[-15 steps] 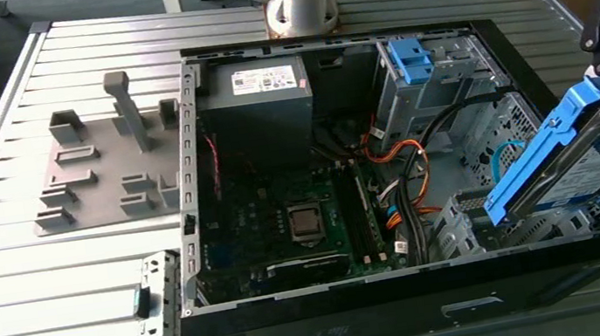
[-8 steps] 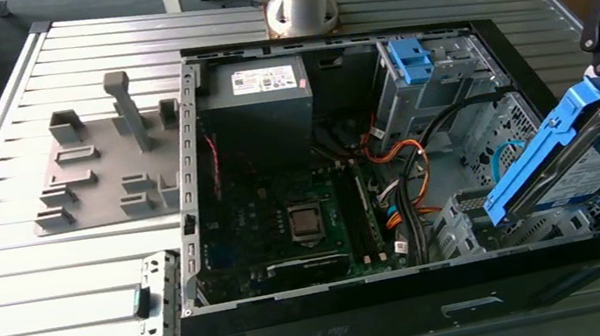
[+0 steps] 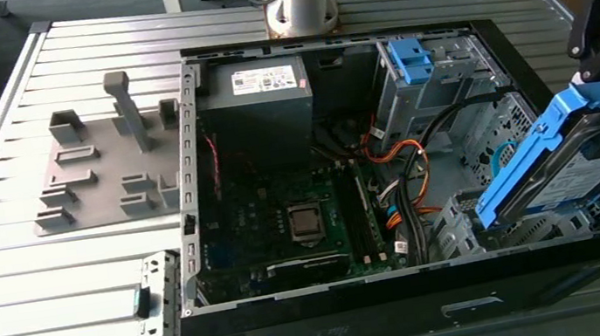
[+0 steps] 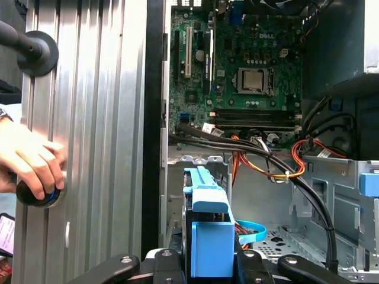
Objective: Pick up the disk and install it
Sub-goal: 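Insert the disk into the insertion slot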
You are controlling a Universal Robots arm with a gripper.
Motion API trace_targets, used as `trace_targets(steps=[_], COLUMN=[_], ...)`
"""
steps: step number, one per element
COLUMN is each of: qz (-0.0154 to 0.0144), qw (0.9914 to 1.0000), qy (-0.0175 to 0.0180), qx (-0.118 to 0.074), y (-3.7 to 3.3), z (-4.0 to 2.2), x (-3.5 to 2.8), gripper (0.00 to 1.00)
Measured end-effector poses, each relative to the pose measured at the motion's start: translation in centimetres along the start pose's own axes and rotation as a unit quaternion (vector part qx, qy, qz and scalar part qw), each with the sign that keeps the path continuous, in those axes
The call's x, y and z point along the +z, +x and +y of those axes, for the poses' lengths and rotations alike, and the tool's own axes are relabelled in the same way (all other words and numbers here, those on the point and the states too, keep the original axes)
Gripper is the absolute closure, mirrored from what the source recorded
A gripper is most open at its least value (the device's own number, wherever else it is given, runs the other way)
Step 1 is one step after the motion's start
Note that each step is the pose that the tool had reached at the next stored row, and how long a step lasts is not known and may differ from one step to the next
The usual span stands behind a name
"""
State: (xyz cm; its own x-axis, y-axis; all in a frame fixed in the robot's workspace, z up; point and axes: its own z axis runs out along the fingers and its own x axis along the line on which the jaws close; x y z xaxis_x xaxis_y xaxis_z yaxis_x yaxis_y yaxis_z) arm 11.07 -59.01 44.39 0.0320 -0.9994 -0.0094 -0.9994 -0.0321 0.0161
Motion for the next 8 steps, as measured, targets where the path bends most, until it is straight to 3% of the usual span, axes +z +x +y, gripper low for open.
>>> trace_targets(steps=[6, 8], qz=[-0.0062, -0.0068], qw=[0.99998, 0.99998], qy=[0.0002, 0.0002], qx=[0.0, 0.0], y=[-0.28, -0.59], z=[0.1, 0.11], x=[0.24, 0.27], gripper=[0.64, 0.64])
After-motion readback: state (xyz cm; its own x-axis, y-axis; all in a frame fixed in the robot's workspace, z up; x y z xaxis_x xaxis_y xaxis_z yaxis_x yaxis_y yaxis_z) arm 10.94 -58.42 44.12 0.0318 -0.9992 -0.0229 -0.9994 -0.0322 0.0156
